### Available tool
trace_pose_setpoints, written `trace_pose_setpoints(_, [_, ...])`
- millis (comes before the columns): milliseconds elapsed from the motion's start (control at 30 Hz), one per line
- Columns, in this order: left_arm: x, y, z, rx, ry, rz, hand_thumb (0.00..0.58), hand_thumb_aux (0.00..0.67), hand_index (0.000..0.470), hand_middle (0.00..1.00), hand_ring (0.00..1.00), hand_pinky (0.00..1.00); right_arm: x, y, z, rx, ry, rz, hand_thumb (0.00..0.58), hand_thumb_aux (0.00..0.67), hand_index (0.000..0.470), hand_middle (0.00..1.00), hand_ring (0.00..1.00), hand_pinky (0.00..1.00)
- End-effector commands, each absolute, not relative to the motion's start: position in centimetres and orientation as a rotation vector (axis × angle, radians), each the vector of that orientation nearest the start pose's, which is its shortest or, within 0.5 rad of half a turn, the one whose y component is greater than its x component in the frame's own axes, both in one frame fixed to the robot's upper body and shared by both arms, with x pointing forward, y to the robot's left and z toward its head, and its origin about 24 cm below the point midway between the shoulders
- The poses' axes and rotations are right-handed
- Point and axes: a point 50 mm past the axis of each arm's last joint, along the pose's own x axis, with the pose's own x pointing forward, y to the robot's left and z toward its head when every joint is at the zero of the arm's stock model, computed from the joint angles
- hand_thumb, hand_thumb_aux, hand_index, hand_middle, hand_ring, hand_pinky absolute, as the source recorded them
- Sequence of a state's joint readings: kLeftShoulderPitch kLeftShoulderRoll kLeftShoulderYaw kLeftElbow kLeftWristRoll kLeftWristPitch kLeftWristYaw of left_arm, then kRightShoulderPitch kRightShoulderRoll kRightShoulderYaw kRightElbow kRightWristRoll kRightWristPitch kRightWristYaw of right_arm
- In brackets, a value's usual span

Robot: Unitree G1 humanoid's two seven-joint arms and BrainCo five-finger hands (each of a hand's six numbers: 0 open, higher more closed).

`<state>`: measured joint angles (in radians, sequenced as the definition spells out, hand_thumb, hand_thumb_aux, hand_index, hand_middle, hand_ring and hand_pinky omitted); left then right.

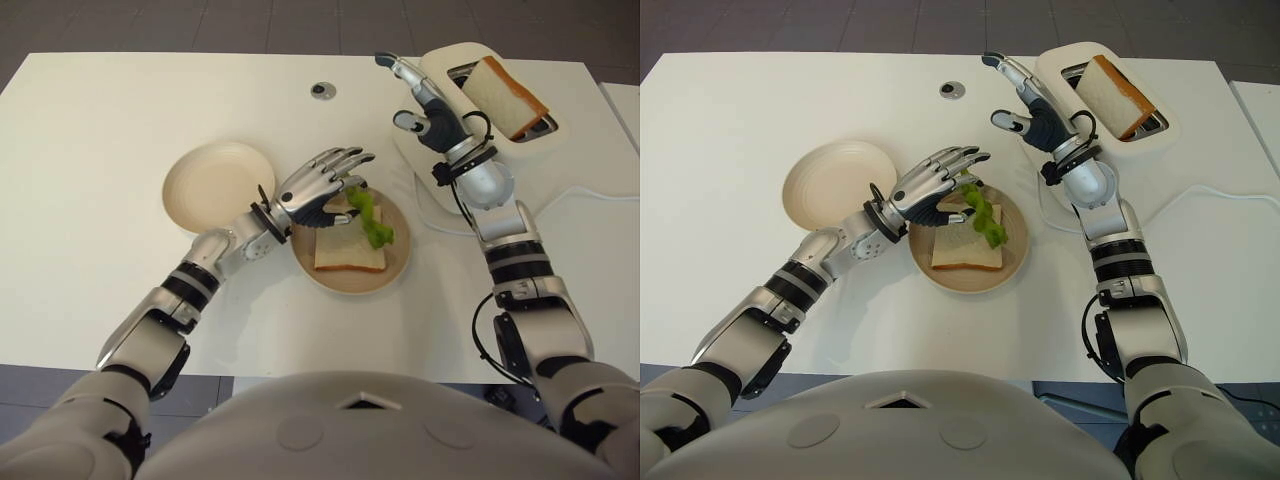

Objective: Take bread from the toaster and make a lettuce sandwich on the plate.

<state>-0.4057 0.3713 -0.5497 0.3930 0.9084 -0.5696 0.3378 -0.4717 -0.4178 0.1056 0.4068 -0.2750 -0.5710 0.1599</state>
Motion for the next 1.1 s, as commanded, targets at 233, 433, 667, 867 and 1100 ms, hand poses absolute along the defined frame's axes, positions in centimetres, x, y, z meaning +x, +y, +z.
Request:
trace_pose_setpoints(233, [26.2,9.8,4.2,1.25,-0.624,-0.795,0.0,0.0,0.0,0.0,0.0,0.0,32.1,-16.8,12.8,-0.734,-0.527,0.395,0.0,0.0,0.0,0.0,0.0,0.0])
trace_pose_setpoints(433, [25.7,11.0,7.2,1.082,-0.69,-0.743,0.0,0.0,0.0,0.0,0.0,0.0,31.6,-17.1,14.0,-0.758,-0.579,0.367,0.0,0.0,0.0,0.0,0.0,0.0])
trace_pose_setpoints(667, [26.0,11.5,9.7,0.939,-0.778,-0.61,0.0,0.0,0.0,0.0,0.0,0.0,29.7,-20.3,19.2,-1.004,-0.671,0.188,0.0,0.0,0.0,0.0,0.0,0.0])
trace_pose_setpoints(867, [26.0,12.6,9.2,0.961,-0.741,-0.605,0.0,0.0,0.0,0.0,0.0,0.0,29.6,-26.3,19.8,-1.169,-0.388,0.06,0.0,0.0,0.0,0.0,0.0,0.0])
trace_pose_setpoints(1100, [26.5,13.0,8.8,0.994,-0.712,-0.601,0.0,0.0,0.0,0.0,0.0,0.0,29.2,-31.6,16.5,-1.248,-0.033,0.016,0.0,0.0,0.0,0.0,0.0,0.0])
